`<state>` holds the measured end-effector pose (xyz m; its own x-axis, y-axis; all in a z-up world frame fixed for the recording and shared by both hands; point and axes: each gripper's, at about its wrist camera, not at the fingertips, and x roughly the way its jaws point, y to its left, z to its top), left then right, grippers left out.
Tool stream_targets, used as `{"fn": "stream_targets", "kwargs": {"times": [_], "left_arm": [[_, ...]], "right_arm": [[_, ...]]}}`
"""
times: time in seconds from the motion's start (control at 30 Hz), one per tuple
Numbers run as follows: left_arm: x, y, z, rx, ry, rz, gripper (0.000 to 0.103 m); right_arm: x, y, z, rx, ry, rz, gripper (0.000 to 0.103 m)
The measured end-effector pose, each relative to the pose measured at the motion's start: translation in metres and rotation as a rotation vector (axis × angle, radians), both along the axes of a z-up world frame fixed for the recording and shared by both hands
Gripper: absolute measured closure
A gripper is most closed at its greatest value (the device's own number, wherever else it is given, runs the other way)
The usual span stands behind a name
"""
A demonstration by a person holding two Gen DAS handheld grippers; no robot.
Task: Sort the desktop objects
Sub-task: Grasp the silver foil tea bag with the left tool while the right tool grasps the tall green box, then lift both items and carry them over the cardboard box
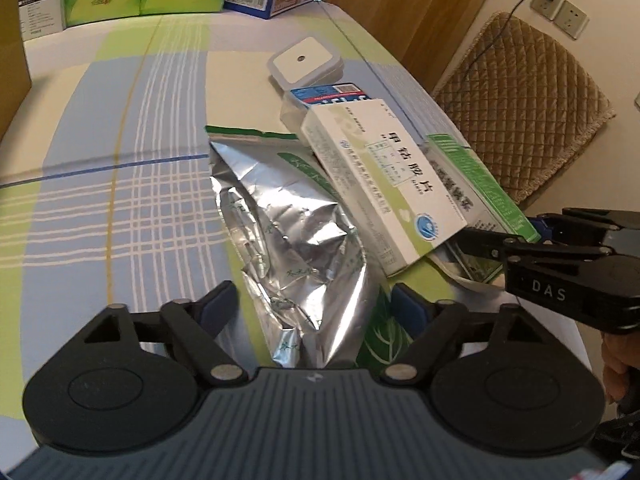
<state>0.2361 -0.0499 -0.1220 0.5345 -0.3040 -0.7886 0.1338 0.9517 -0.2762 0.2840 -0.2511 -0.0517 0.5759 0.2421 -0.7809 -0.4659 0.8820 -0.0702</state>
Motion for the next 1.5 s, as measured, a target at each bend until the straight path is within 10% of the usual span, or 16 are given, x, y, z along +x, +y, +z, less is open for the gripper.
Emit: {"fn": "stream_targets", "kwargs": {"times": [0.2, 0.67, 1.07, 1.5], "left_arm": [[-0.009, -0.001, 0.008, 0.009, 0.013, -0.025, 0.055], [-0.119, 0.016, 0.029, 0.127, 0.039, -0.068, 0.059], [-0.122, 0.031, 0.033, 0.104, 0.026, -0.006, 0.034], [-0.098, 0.024, 0.007, 0.133, 0.079, -0.003, 0.031]], "right_arm": [[-0.014, 0.0, 0.008, -0.001, -0.014, -0.004, 0.075], [-0.128, -0.013, 0.026, 0.146, 0.07, -0.053, 0.075], [-0.133, -0.004, 0.018, 0.114, 0.087, -0.039, 0.054], [-0.12, 0.005, 0.007, 0.088, 0.103, -0.018, 0.053]]}}
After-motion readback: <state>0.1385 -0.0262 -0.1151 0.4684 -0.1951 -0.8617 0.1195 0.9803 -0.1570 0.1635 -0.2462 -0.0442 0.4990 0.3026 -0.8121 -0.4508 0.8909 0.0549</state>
